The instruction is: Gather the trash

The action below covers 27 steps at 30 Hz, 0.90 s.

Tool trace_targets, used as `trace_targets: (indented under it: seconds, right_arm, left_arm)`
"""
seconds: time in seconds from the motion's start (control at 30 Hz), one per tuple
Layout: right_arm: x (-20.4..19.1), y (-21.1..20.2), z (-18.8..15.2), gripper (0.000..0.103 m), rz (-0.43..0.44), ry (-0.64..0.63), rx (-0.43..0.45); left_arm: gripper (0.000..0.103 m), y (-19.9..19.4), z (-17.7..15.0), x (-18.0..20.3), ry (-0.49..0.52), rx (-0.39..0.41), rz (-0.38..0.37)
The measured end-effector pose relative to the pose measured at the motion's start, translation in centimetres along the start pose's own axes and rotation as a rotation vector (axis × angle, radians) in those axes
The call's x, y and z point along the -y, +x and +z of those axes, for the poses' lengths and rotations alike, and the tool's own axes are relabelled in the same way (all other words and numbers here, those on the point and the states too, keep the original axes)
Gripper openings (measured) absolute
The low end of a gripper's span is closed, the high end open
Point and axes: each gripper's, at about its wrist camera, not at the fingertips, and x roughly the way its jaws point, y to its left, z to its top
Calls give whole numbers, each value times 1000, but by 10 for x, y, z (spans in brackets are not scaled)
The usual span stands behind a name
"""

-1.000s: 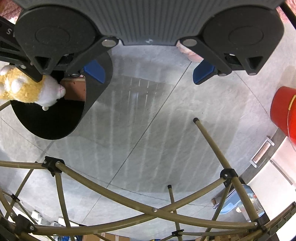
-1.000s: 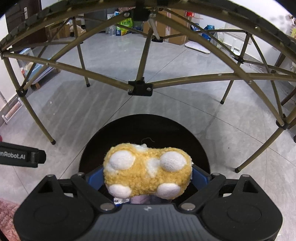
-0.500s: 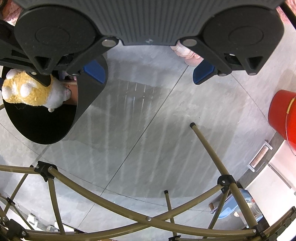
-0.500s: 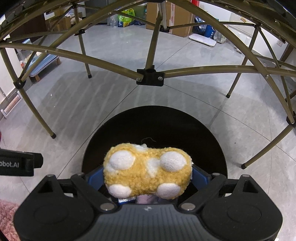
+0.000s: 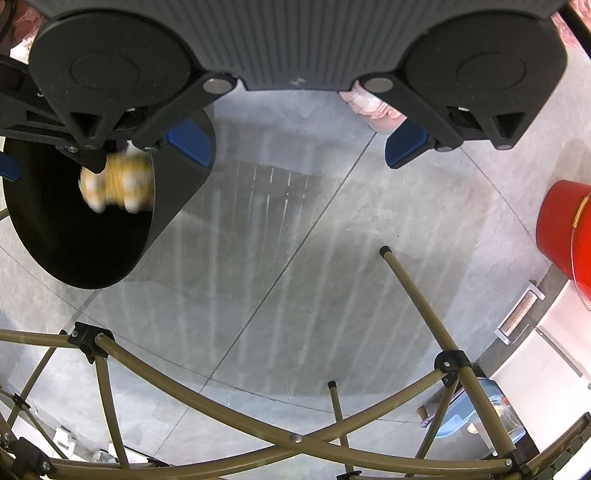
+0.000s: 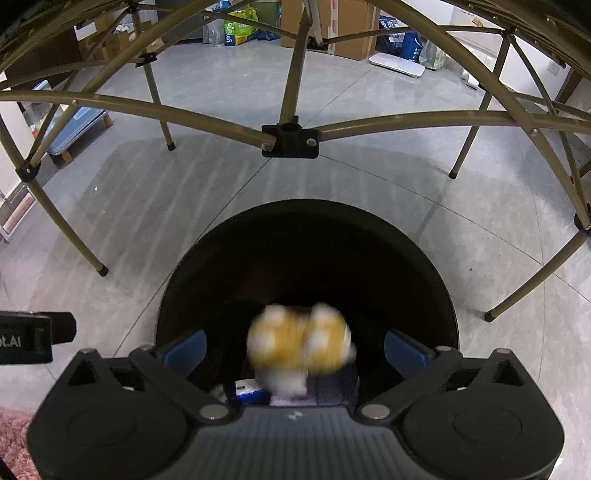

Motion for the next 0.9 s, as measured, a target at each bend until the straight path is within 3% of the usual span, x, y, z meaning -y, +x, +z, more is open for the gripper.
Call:
trace_targets:
  seconds: [0.47,0.6,0.9]
  right_arm:
    - [6,-13,-1,103,15,2,-5]
    - [14,-32,-4,103,26,7,14]
    - [37,-104,-26,103,32,6,87]
  left_arm:
    - [103,-6,-1,5,9,17,-21]
    - [103,-20,-5,8,4,71,-21]
    - [103,-86,-23,8,4,195,-116]
